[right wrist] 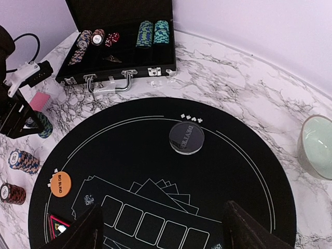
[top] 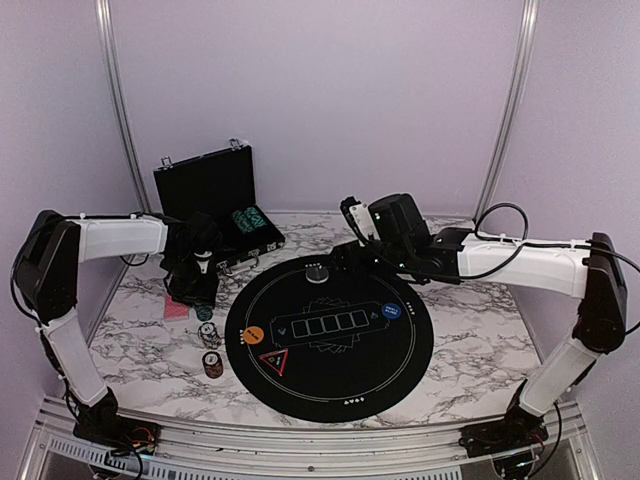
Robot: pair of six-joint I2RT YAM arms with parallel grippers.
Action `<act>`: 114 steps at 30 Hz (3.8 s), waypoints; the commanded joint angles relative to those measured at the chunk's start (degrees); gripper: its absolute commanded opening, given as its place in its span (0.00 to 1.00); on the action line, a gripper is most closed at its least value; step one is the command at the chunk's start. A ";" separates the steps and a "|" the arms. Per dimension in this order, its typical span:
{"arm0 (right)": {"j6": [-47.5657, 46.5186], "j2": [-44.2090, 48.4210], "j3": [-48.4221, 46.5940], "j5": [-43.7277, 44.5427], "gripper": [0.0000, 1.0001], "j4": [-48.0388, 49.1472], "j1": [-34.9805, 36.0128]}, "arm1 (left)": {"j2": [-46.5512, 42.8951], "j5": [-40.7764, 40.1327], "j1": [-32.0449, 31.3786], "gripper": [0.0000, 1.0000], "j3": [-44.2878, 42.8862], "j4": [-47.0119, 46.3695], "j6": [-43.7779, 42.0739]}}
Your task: Distribute texas hold em gaming equipment
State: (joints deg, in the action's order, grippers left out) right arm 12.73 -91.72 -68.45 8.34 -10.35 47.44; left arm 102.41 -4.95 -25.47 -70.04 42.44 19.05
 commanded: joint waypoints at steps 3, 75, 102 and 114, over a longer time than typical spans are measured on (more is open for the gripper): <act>-1.04 -0.87 -1.67 1.24 0.76 0.22 -0.11 | 0.73 -0.10 0.27 0.54 -2.16 2.80 -0.28; 1.02 -1.54 -2.09 2.87 0.76 -1.04 -0.24 | 3.21 -0.33 -0.98 0.30 -9.78 8.63 -3.99; 4.79 9.22 14.07 -0.09 0.75 -0.13 -12.62 | 22.50 2.62 -18.17 0.29 -36.74 14.53 0.93; 5.26 12.88 18.32 1.58 0.76 -1.02 -13.51 | 34.25 4.69 -27.21 0.29 -48.47 17.10 2.98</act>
State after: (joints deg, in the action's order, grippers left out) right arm 17.23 -81.06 -50.96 8.51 -11.14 34.70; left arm 134.65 -1.34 -50.61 -115.37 56.29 20.80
